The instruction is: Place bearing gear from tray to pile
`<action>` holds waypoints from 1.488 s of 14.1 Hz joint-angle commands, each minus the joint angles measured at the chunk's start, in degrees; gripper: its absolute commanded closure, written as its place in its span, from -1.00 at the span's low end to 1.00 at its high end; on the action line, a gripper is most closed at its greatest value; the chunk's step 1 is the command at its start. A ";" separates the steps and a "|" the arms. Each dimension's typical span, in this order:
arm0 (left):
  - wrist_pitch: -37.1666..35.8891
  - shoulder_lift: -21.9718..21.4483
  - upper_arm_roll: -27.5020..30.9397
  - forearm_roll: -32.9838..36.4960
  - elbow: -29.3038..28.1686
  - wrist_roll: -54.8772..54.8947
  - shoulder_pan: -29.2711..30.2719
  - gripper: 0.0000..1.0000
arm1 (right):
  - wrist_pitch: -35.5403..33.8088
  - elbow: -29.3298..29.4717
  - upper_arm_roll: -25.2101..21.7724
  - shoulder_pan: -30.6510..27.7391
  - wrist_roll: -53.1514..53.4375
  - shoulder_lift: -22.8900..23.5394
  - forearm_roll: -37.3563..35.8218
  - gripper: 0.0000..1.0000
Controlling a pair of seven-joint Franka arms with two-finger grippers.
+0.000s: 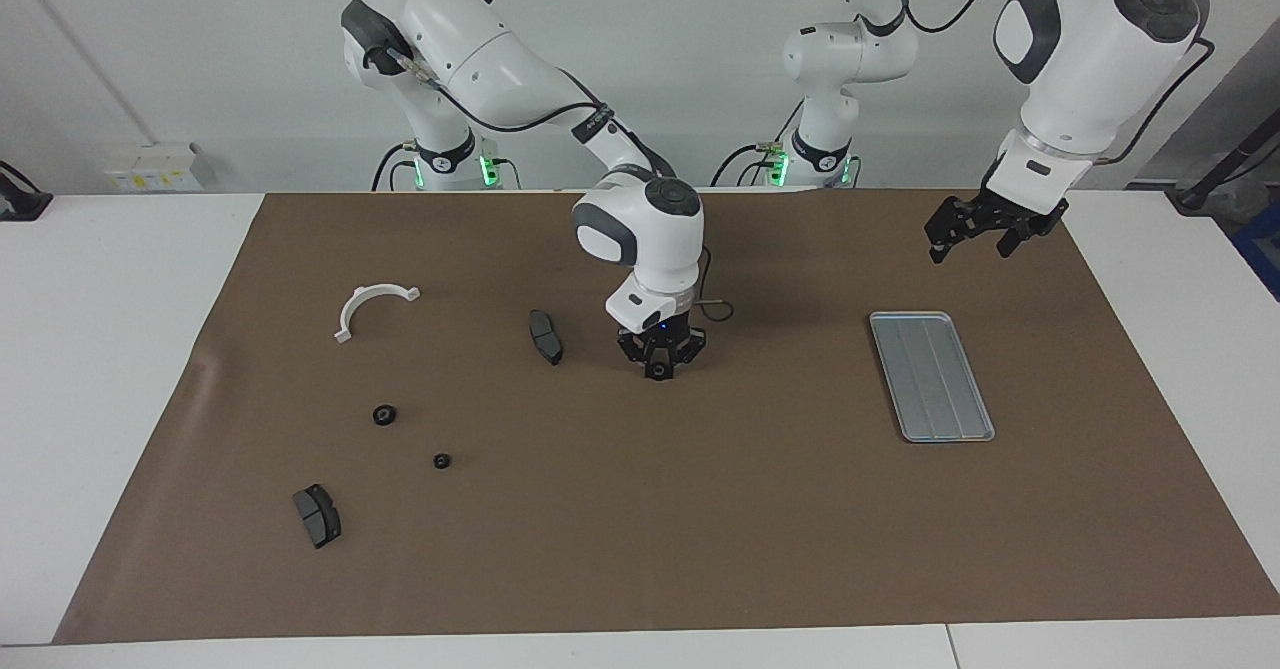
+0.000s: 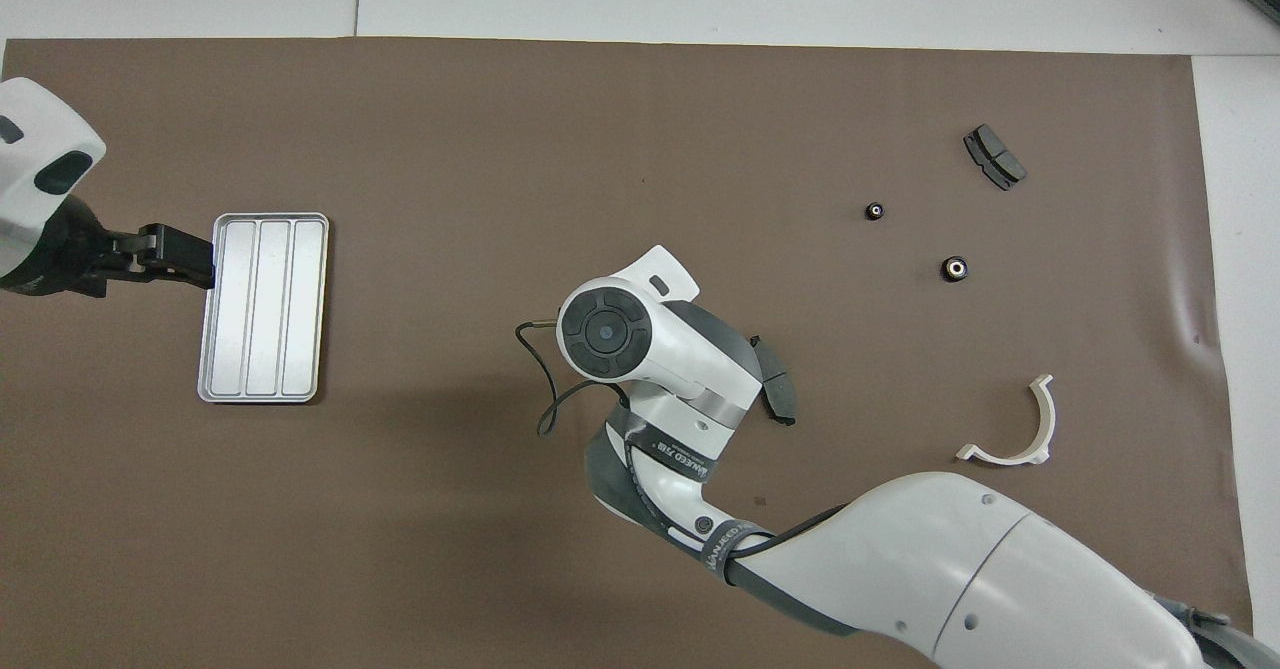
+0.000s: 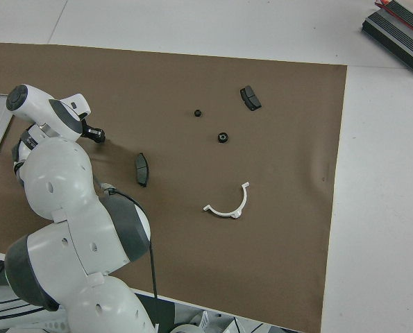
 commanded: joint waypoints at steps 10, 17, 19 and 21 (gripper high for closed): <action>0.79 -1.55 -0.05 1.20 -1.56 0.28 0.18 -1.00 | 1.40 -18.07 -24.10 -2.88 -46.11 -17.41 22.42 1.00; 0.79 -1.55 -0.05 1.20 -1.56 0.28 0.18 -1.00 | 8.01 -26.97 -28.78 -3.14 -53.61 -19.96 23.84 1.00; 0.79 -1.55 -0.05 1.20 -1.56 0.28 0.18 -1.00 | 7.92 -28.29 -29.13 -3.23 -53.88 -20.40 23.84 0.97; 0.79 -1.55 -0.05 1.20 -1.56 0.28 0.18 -1.00 | 8.01 -29.43 -29.48 -3.23 -54.14 -20.93 23.84 0.82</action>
